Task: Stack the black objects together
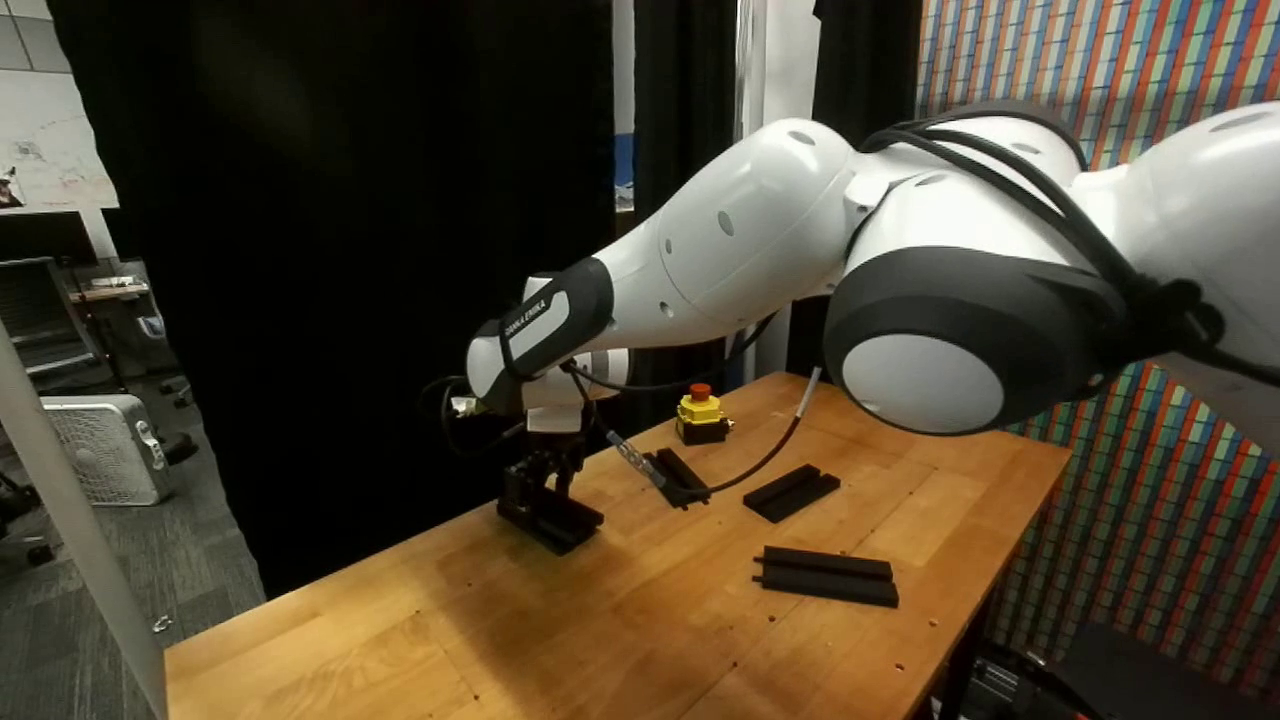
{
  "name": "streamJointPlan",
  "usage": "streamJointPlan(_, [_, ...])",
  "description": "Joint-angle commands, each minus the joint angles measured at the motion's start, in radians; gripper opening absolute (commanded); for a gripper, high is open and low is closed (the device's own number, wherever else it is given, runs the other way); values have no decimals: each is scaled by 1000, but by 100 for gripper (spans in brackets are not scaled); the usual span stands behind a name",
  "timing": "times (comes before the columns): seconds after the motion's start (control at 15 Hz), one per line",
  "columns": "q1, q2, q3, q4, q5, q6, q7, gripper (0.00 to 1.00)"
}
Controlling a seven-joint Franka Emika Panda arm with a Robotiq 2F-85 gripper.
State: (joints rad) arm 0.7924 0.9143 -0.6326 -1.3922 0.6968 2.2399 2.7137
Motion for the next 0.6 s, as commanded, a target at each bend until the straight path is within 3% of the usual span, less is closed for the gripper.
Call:
streamJointPlan(0.0, [23,16,-40,30,19,-29,31,45])
streamJointPlan(0.53, [9,31,-34,87,13,-50,32,45])
